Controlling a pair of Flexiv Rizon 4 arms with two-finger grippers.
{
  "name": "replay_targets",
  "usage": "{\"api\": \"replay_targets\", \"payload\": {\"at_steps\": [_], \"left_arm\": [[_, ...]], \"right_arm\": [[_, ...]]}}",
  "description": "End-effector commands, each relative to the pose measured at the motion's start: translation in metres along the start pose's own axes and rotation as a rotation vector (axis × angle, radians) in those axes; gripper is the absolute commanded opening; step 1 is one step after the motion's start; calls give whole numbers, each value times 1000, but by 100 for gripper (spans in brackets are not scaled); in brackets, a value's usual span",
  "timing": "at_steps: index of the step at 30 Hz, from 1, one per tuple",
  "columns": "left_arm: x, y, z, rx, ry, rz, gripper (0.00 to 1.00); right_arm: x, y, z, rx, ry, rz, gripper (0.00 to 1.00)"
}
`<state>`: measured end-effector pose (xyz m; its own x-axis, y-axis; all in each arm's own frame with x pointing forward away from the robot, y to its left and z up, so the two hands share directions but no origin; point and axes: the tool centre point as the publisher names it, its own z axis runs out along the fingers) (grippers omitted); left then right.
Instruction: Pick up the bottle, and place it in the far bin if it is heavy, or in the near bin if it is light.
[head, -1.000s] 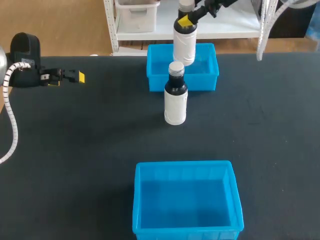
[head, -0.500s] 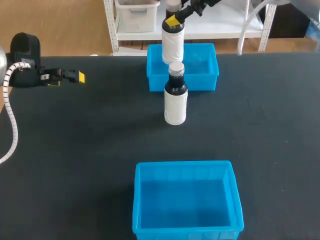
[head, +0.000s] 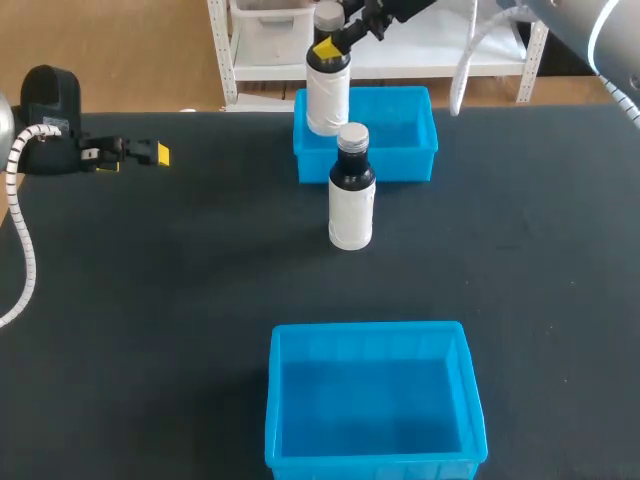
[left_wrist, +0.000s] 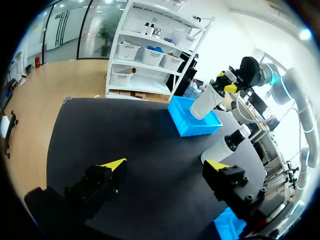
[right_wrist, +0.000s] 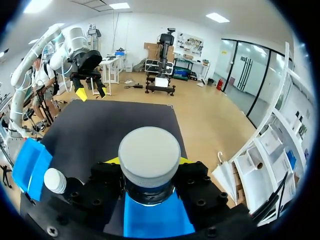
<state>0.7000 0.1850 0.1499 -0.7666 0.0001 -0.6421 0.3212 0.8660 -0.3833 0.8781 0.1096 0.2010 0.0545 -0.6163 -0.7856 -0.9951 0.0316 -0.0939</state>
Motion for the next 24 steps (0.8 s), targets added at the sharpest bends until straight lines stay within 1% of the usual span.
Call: {"api": "replay_targets", "payload": {"at_steps": [1,11,24], "left_arm": [[0,0,0,0,0,0,100],[0,0,0,0,0,0,100],[0,0,0,0,0,0,100]], "right_arm": [[-2,-13,6,-61,5,6,0],[3,-22,13,-54,25,12,0],[14,-22,23,-70,45,34,0]]}}
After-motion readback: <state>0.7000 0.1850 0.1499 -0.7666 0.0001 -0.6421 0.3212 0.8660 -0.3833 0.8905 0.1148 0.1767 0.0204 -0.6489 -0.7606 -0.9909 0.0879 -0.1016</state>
